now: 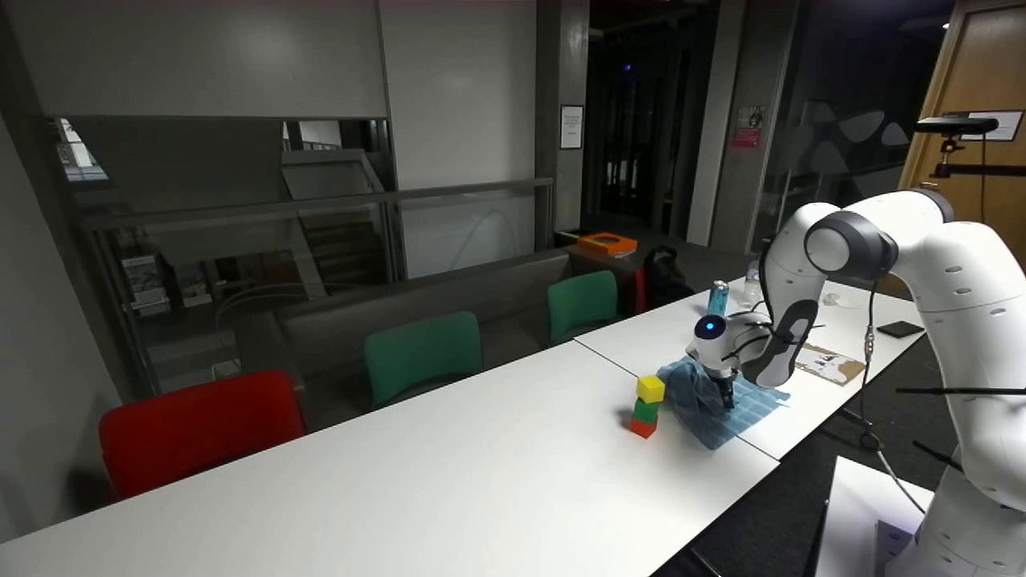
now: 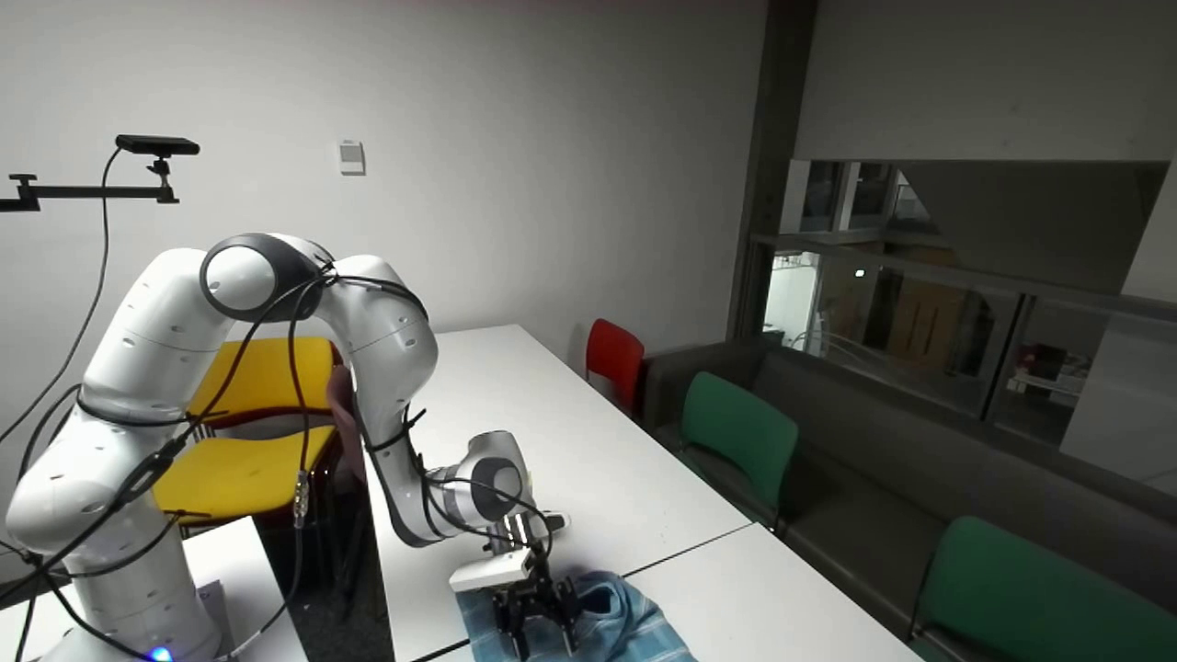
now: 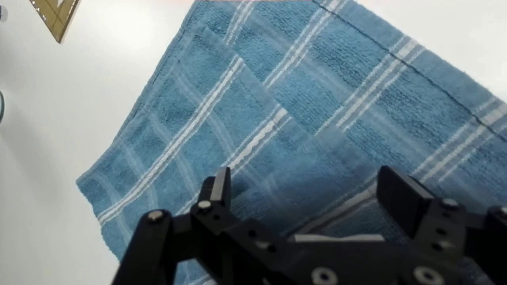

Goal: Unfold the cloth

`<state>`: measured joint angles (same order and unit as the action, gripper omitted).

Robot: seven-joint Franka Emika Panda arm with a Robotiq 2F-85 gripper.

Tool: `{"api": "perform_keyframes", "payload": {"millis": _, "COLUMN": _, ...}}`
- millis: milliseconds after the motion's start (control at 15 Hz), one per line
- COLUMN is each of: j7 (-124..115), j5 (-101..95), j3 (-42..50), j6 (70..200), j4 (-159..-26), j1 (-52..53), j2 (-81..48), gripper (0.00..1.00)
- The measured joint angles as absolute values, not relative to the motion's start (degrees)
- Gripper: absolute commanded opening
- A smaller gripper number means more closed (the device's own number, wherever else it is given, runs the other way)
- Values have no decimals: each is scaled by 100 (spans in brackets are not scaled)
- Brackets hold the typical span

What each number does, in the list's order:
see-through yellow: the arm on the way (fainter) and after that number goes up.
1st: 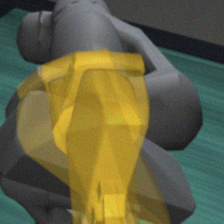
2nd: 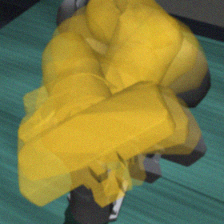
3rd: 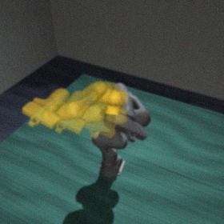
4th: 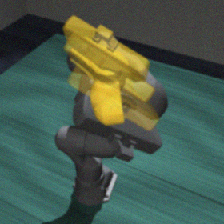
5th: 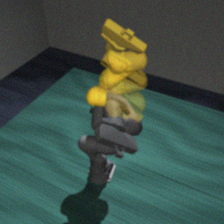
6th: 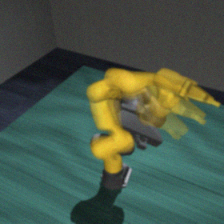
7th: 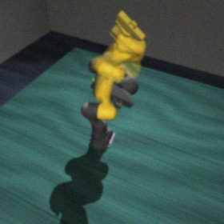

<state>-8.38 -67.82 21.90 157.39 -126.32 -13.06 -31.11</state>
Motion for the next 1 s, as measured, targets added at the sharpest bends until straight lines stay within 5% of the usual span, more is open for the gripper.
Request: {"api": "perform_keyframes", "payload": {"millis": 1000, "j7": -814, "j5": -6836, "j3": 1988, "j6": 15837, "j4": -12770, "j1": -1508, "j2": -3083, "gripper": 100}}
